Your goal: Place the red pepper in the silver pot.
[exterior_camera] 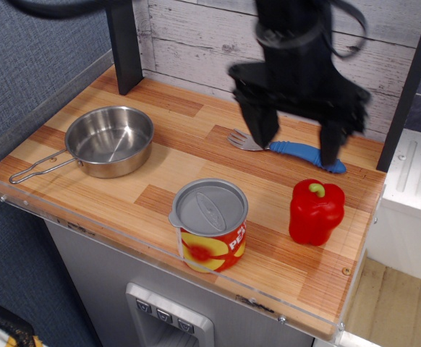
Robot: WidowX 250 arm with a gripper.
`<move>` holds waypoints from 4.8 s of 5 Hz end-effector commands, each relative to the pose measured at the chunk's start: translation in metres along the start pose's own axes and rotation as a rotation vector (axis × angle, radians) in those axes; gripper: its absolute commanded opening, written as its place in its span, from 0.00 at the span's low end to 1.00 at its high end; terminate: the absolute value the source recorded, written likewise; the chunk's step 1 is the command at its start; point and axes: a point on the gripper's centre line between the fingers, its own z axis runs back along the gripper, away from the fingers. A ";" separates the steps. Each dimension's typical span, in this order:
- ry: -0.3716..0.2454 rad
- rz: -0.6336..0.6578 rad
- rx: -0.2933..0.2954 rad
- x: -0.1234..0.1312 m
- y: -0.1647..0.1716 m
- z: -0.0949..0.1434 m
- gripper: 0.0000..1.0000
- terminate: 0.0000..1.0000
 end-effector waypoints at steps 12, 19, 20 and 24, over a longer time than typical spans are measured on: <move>0.091 0.254 0.165 -0.001 0.048 0.017 0.00 0.00; 0.074 0.747 0.252 -0.018 0.232 0.018 0.00 0.00; 0.081 0.764 0.269 -0.017 0.241 0.007 0.00 0.00; 0.126 0.826 0.257 -0.019 0.241 -0.001 1.00 0.00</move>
